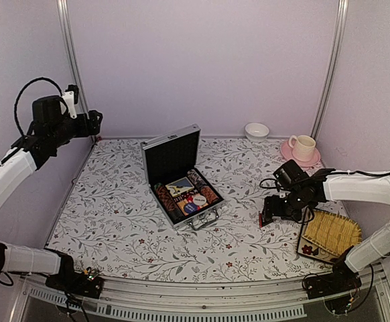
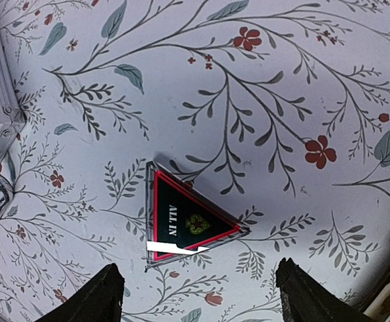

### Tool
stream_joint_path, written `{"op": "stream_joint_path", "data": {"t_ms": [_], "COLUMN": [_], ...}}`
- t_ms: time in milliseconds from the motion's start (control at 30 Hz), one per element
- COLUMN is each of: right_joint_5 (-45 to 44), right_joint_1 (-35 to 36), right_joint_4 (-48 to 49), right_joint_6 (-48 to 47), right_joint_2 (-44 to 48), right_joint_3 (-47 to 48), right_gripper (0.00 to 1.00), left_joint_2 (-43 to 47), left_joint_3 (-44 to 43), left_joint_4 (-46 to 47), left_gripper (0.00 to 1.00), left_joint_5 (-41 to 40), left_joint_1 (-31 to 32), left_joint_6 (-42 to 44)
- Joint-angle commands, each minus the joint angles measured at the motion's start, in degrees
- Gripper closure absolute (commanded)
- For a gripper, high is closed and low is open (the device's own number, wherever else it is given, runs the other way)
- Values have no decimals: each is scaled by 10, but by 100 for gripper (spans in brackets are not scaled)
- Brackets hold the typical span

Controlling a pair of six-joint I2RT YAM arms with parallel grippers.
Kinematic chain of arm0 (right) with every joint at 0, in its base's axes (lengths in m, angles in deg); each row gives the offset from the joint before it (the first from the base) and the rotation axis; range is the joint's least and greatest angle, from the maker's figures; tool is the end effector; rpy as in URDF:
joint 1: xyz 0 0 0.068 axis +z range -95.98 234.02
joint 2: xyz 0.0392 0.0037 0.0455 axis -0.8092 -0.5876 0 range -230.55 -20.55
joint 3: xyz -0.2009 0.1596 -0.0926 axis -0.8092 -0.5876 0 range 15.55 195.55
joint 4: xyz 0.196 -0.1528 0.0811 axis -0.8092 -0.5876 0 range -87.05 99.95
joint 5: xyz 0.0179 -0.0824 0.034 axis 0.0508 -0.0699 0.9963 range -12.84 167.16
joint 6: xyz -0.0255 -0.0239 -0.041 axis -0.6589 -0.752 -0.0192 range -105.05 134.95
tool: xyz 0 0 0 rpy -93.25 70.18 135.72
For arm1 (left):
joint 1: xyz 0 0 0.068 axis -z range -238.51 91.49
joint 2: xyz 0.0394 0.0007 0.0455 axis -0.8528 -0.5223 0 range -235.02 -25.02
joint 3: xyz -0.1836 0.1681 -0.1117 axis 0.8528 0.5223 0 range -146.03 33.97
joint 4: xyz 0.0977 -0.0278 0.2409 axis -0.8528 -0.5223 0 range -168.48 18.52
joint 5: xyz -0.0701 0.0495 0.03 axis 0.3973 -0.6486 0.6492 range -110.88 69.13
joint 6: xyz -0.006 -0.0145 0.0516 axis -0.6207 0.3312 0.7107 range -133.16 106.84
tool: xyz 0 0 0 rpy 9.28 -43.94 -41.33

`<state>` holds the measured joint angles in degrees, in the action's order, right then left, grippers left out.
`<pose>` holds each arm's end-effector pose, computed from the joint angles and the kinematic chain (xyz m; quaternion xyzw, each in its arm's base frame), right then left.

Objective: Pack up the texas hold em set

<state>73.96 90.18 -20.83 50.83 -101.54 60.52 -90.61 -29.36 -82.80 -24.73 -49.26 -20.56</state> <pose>0.2073 0.1491 0.1781 0.0031 0.9792 0.0960 0.1786 0.2614 -0.0401 0.3785 -0.0081 0.7854 -0.0634 0.6156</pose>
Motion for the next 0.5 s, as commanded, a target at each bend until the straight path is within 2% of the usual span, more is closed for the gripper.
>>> {"op": "stream_joint_path", "data": {"t_ms": [0,467], "right_joint_5": [-12,-18], "right_joint_1": [-4,5], "right_joint_4": [-6,-5], "right_joint_6": [26,11], "right_joint_2": [-17,-108], "right_joint_3": [1,70], "right_gripper": [19,17], "left_joint_2": [9,25], "left_joint_3": [10,19], "left_joint_4": [-6,4], "left_gripper": [3,3], "left_joint_5": [-48,-16], "left_joint_1": [-18,-19], "left_joint_6": [17,12]}}
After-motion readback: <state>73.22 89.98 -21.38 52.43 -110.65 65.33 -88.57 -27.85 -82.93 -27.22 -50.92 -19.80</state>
